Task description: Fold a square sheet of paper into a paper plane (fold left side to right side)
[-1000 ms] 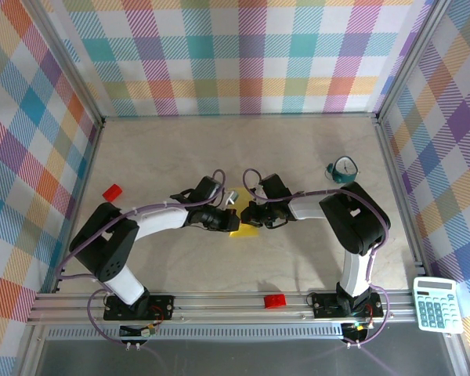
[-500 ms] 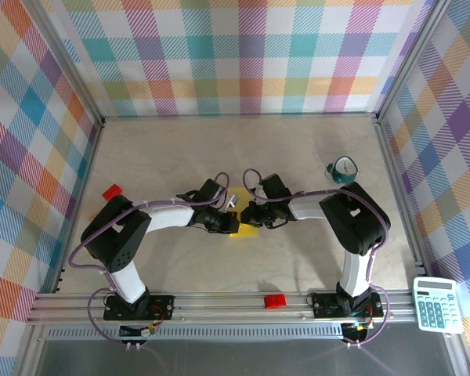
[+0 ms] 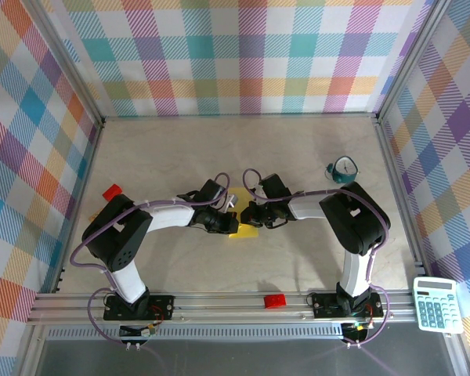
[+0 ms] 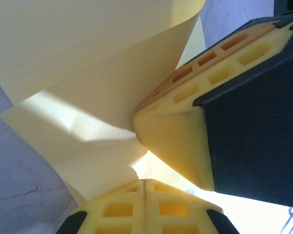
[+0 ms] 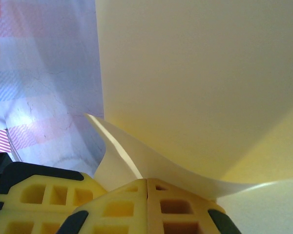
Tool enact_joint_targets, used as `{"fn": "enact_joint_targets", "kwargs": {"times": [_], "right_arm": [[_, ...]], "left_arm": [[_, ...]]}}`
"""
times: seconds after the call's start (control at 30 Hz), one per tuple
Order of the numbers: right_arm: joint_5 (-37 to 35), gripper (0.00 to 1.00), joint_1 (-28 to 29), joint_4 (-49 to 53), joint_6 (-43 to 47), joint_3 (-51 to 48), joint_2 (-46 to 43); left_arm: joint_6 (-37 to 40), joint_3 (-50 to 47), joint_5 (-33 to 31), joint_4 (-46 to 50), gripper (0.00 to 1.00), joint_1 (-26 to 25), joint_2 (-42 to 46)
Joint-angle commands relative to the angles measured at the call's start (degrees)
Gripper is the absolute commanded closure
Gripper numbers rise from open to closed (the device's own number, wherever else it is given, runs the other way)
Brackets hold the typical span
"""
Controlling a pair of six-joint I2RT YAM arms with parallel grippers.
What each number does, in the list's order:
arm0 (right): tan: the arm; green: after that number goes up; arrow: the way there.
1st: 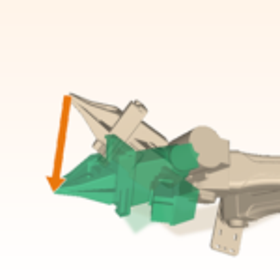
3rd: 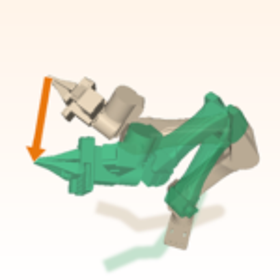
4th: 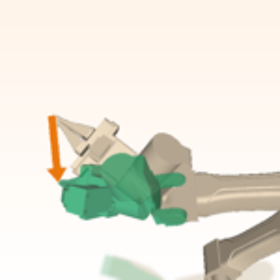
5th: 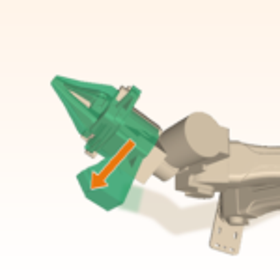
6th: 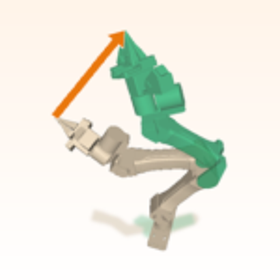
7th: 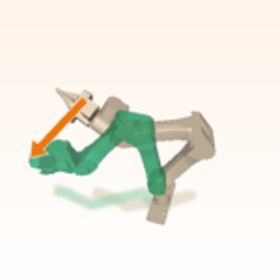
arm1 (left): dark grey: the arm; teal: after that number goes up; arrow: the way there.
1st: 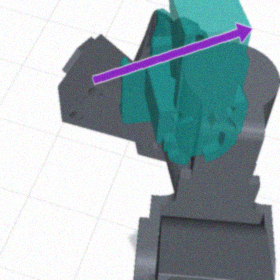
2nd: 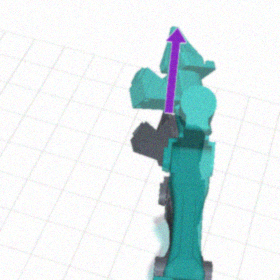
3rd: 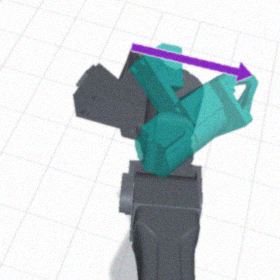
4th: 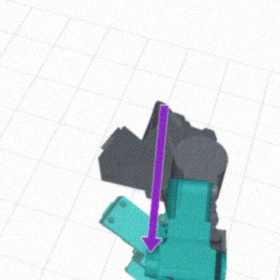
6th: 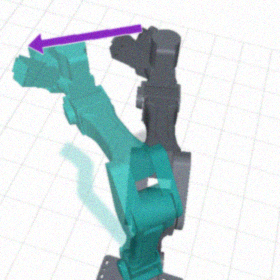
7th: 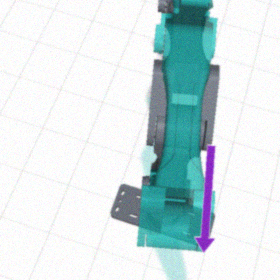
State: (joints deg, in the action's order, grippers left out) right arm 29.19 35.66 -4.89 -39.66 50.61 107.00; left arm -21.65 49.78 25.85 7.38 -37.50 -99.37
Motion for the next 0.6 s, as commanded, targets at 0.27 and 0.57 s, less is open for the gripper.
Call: {"fn": "enact_joint_targets", "kwargs": {"times": [0.27, 0.57], "right_arm": [[-1.26, 1.0, 0.26, 8.36, 1.78, -0.2, 1.74], [0.78, 1.0, 0.29, 6.98, 1.79, 2.09, -0.33]], "left_arm": [[0.47, -1.43, -0.53, 1.24, 1.0, -0.42, -0.97], [-0.31, -4.27, -0.93, 0.5, 1.0, -0.4, -0.65]]}}
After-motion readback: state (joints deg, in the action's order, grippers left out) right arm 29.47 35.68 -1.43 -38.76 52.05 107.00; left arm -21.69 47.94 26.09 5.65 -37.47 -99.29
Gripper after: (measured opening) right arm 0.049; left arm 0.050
